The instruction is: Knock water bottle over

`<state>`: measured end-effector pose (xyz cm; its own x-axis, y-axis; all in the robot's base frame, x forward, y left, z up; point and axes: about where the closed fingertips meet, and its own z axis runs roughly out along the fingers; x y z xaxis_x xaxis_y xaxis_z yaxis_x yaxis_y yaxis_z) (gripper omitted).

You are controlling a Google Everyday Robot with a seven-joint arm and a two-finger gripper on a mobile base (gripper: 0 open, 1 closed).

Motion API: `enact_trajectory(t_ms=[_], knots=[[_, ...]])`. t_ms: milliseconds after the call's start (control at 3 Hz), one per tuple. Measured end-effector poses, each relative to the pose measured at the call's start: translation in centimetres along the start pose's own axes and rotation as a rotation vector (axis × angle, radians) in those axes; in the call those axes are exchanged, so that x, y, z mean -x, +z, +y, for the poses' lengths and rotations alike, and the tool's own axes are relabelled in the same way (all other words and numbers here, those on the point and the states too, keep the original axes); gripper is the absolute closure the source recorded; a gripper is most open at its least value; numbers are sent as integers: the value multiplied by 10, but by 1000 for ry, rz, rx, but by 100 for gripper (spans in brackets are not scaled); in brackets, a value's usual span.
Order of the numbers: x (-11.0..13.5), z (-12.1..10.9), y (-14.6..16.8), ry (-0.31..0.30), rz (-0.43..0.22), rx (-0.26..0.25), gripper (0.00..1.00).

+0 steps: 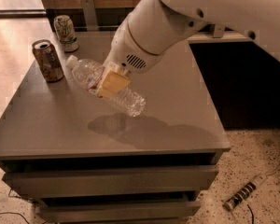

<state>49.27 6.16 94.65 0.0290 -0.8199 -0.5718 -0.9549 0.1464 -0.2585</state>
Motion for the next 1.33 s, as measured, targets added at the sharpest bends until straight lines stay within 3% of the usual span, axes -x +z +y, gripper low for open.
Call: enact_trajectory(t_ms=[667,1000,1333], knots=[[-11,8,31,-74,255,-67,100],[-23,11,62,-84,315,-29,100],[-38,14,90,-75,306,26,100]])
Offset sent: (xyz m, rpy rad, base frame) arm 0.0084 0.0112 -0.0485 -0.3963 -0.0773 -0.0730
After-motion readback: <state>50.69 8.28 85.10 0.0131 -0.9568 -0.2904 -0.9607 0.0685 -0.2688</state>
